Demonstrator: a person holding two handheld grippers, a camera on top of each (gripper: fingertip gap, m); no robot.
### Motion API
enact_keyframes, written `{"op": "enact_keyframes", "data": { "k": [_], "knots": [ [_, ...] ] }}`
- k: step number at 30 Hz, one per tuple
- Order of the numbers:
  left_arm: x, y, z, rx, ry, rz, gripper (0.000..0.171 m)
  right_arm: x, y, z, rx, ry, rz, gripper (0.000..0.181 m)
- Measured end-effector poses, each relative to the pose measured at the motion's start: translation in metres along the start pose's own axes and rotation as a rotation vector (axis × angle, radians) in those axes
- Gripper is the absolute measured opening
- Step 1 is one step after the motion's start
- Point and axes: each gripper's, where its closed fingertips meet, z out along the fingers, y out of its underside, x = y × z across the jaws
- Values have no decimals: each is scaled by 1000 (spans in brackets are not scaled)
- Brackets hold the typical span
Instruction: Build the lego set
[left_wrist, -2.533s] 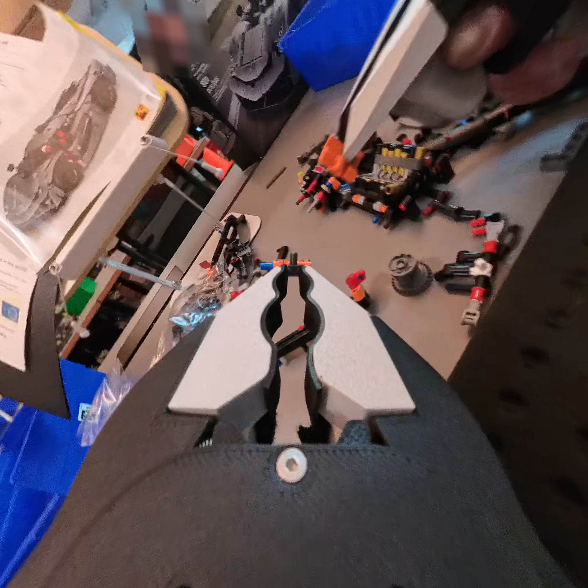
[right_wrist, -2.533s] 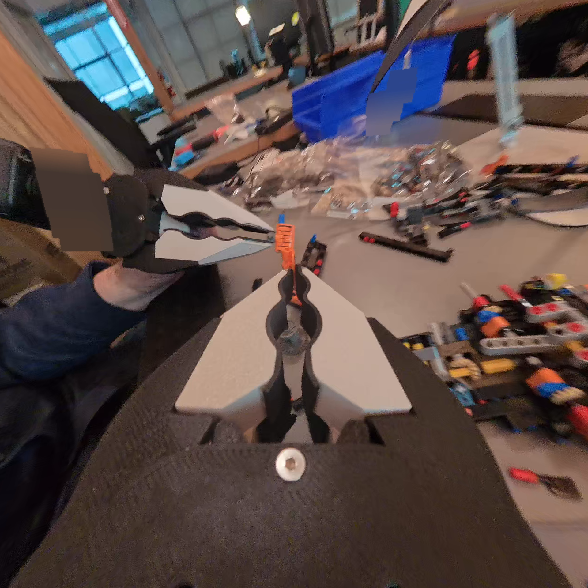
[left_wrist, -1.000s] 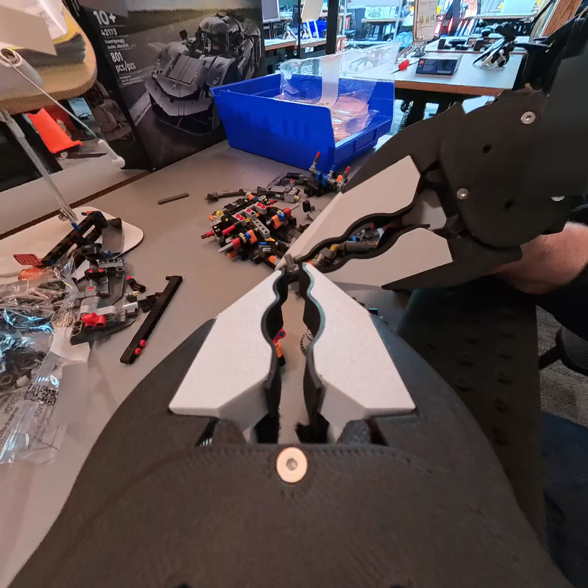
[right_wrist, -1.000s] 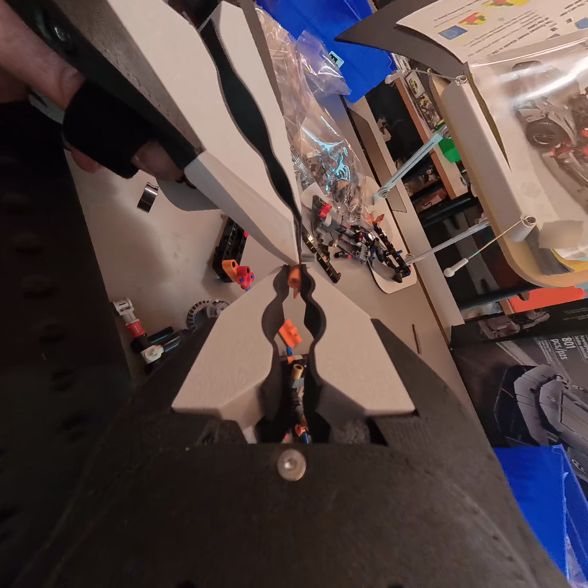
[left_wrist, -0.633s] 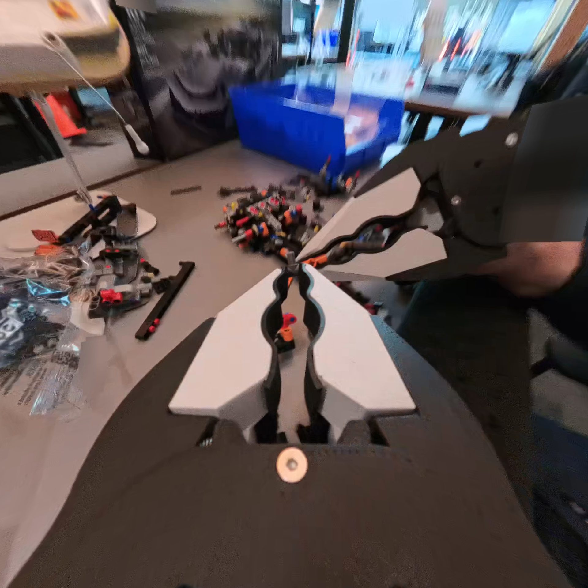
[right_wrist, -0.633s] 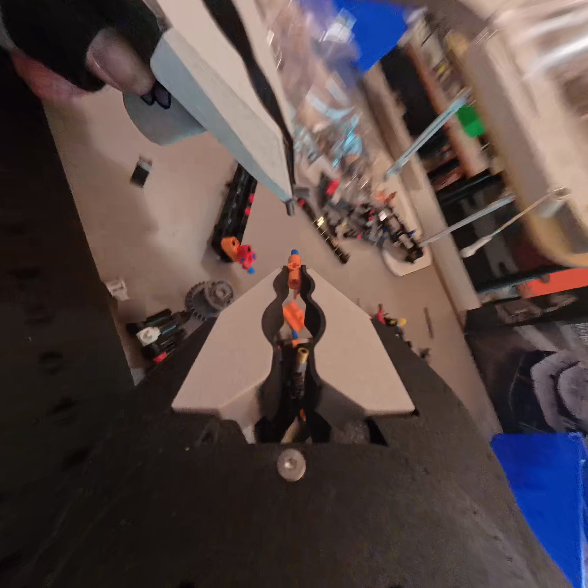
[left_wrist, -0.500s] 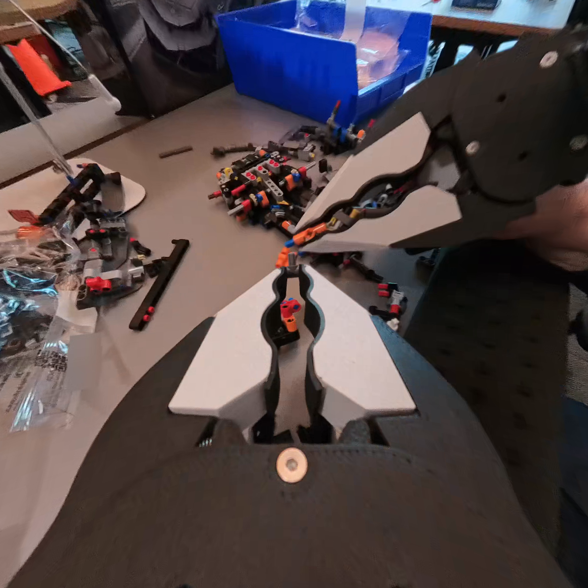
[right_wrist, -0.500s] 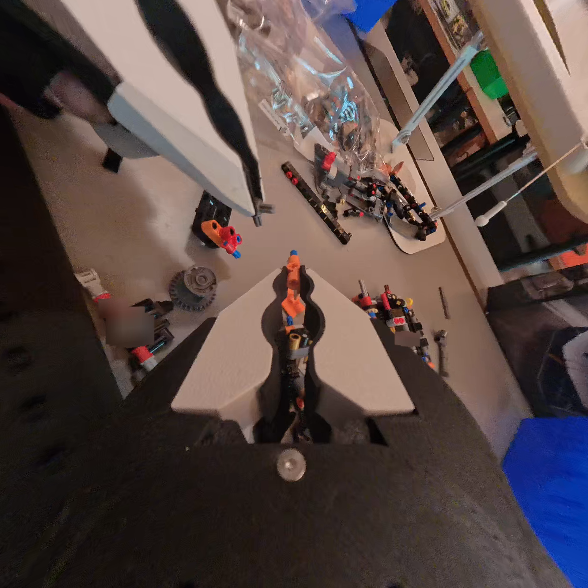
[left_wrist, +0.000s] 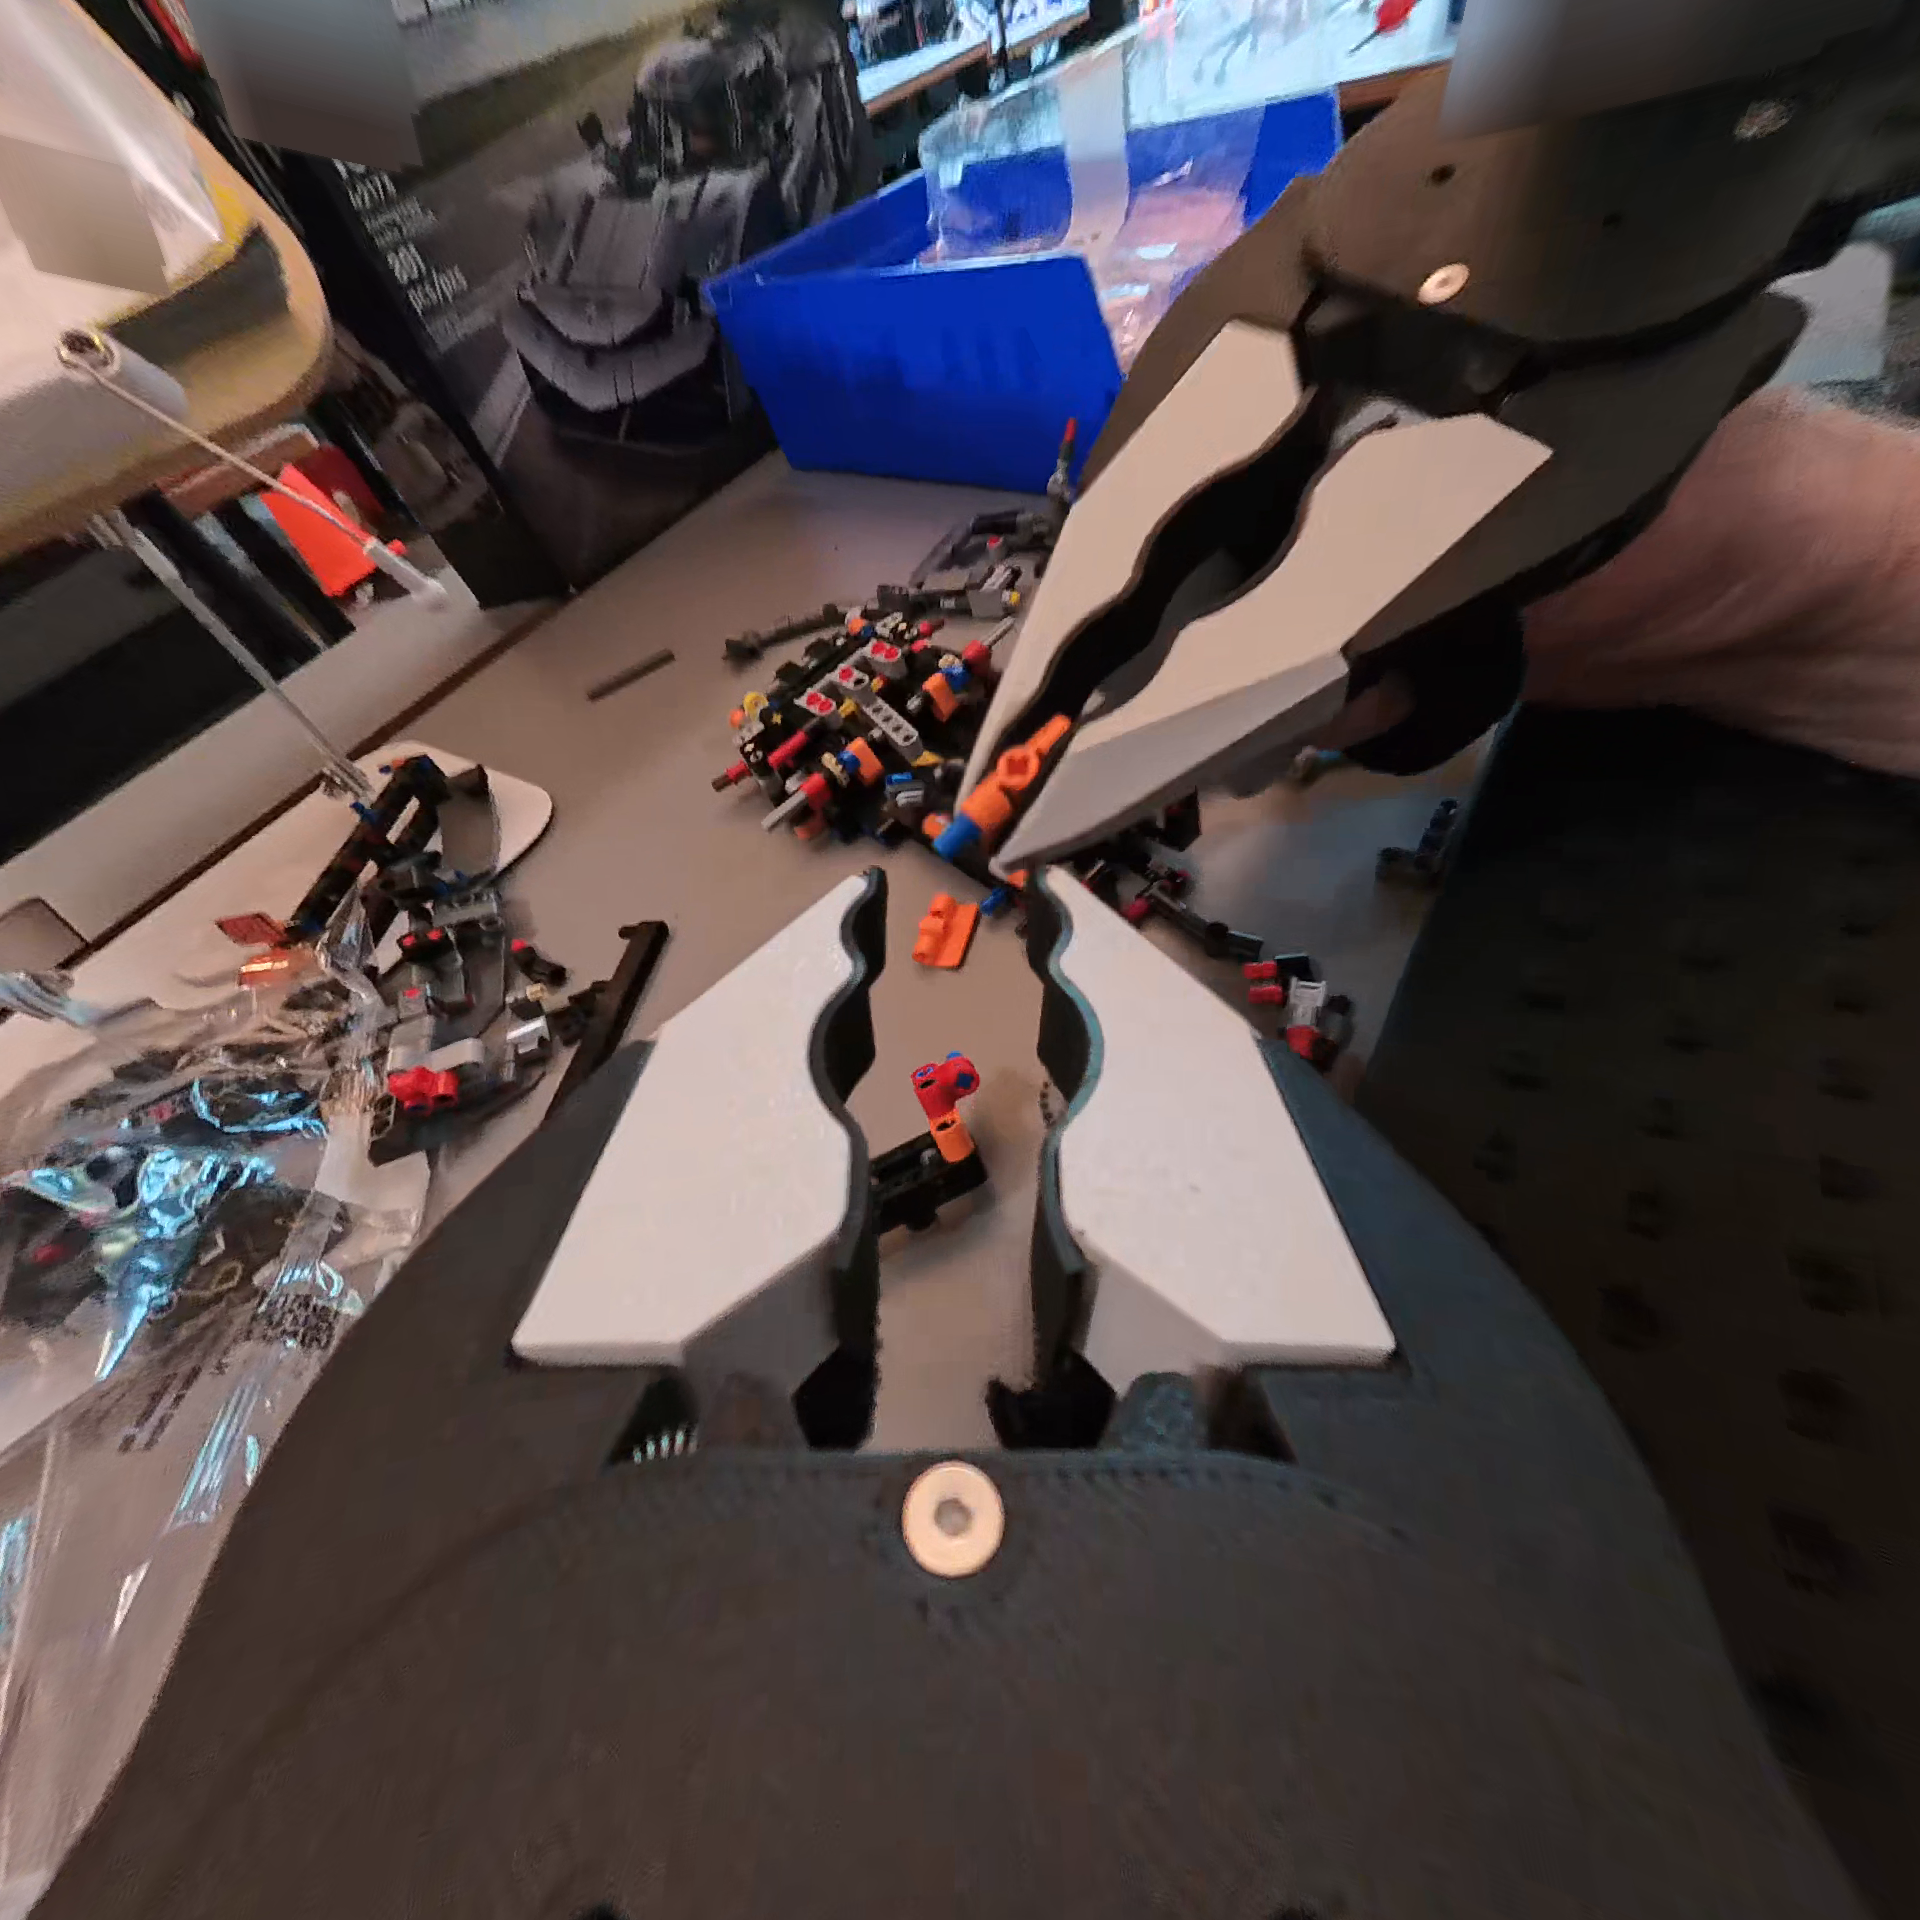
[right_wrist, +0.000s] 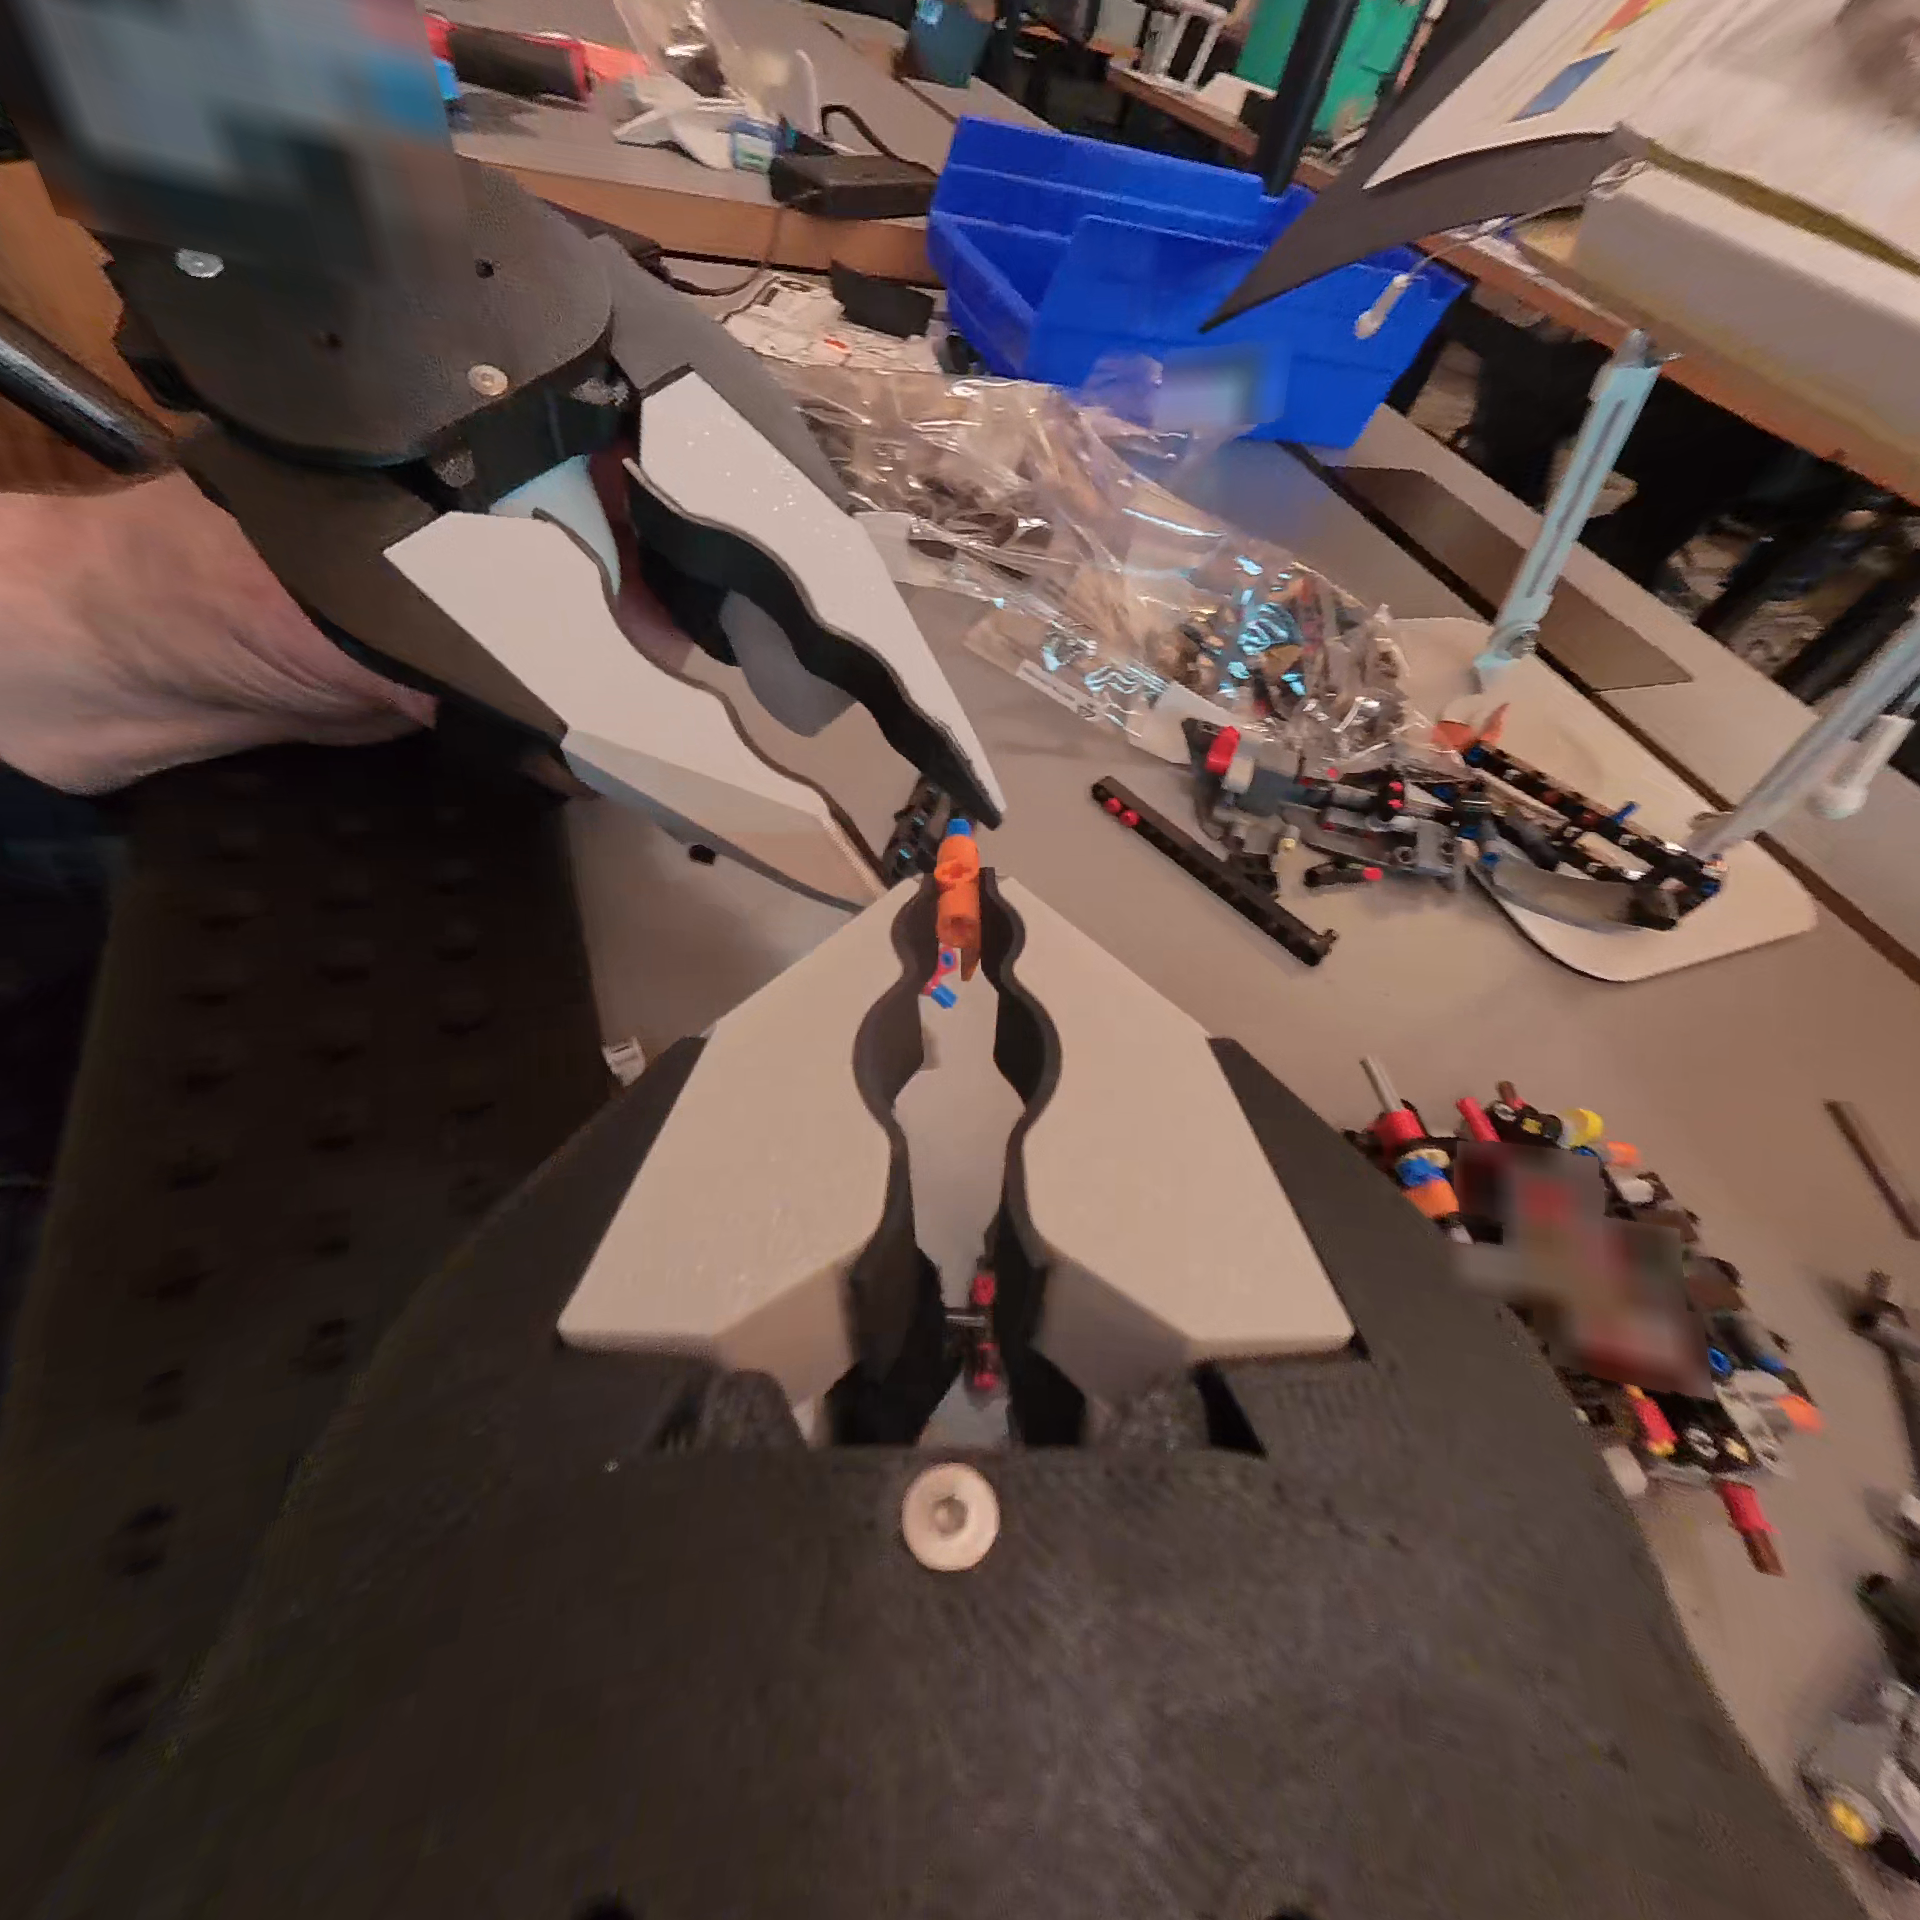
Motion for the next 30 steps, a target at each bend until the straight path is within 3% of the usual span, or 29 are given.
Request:
{"op": "enact_keyframes", "data": {
  "k": [7, 14, 19, 26, 30],
  "knots": [
    [5, -9, -5, 60, 26, 12, 9, -3, -5, -6, 53, -84, 89, 5],
    [8, -18, -11, 130, 71, -23, 14, -13, -7, -6, 62, -161, 111, 5],
    [15, -21, -13, 159, 129, -33, 6, -16, -10, -9, 84, -205, 140, 5],
    [14, -34, -26, 266, 214, -147, 9, -21, -28, -22, 205, -319, 240, 5],
    [17, -39, -30, 298, 266, -179, 10, -28, -27, -20, 191, -353, 231, 5]
  ]
}}
